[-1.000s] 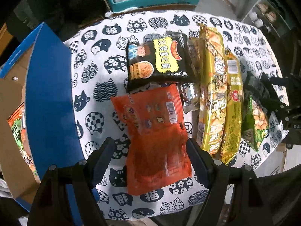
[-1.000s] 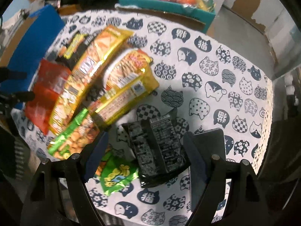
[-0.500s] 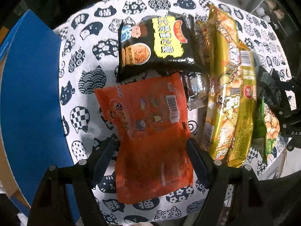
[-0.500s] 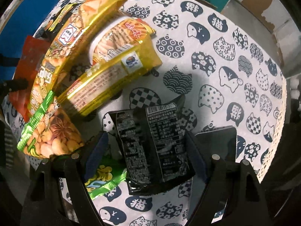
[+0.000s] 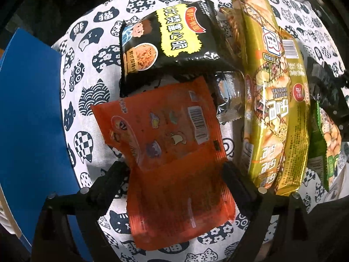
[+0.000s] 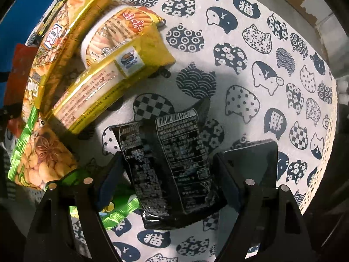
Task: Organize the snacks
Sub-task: 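Grasp the red bag with the left tool while the right tool grasps the black bag, then lift both held bags and carry them over the cardboard box, then open both tools to drop the red and black bags into the box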
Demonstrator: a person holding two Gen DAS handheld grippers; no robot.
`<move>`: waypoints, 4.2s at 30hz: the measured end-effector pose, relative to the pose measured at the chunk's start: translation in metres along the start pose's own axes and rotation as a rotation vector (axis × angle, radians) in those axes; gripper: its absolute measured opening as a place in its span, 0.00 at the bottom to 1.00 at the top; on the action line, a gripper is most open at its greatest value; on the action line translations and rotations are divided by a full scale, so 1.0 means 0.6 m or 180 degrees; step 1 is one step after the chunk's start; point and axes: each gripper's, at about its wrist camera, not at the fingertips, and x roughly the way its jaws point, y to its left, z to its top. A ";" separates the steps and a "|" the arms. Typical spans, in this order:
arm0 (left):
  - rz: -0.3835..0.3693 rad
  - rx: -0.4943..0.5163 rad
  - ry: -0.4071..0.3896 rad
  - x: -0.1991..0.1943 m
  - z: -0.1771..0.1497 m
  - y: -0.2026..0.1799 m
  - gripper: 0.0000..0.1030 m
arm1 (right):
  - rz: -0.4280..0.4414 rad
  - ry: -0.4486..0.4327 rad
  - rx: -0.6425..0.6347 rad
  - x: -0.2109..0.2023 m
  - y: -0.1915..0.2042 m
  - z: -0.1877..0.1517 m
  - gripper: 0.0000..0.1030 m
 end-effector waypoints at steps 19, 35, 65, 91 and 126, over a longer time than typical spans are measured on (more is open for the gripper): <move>-0.0228 0.0053 -0.0398 -0.070 -0.059 0.023 0.31 | -0.0131 -0.0405 0.0211 -0.047 0.035 0.025 0.61; -0.0380 -0.0074 -0.0653 -0.131 -0.062 0.083 0.14 | -0.0015 -0.0952 0.0307 -0.174 0.052 0.047 0.60; 0.0052 -0.0038 -0.1579 -0.308 -0.120 0.145 0.12 | 0.0285 -0.1648 0.0030 -0.341 0.206 0.065 0.60; 0.0362 -0.0644 -0.1844 -0.352 -0.185 0.316 0.12 | 0.0542 -0.1666 -0.0420 -0.361 0.389 0.164 0.60; 0.0813 -0.1268 -0.0984 -0.226 -0.219 0.512 0.64 | 0.0954 -0.1216 -0.0699 -0.284 0.595 0.296 0.61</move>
